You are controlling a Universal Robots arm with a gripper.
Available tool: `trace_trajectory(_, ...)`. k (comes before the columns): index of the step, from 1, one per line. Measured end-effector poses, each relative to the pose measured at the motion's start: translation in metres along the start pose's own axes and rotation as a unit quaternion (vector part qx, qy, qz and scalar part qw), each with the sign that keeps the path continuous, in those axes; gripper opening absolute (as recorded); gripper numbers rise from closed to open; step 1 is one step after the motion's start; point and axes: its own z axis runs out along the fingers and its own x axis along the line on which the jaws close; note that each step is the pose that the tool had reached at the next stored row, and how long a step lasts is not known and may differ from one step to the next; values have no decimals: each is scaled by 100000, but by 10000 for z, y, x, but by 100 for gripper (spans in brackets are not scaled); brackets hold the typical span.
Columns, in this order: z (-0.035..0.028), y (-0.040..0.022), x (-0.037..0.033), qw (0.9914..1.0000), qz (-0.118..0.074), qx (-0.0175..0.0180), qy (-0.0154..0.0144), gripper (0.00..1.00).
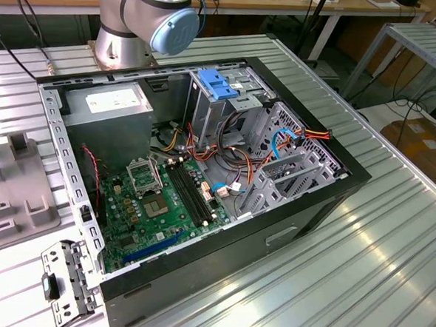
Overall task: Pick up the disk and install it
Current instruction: 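Pick up the disk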
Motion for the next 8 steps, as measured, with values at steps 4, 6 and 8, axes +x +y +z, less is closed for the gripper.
trace_trajectory(4,-32,0,0,100000,2,0,-1,36)
trace_trajectory(6,-49,0,0,100000,0,0,-1,36)
trace_trajectory(8,-66,0,0,100000,0,-4,1,36)
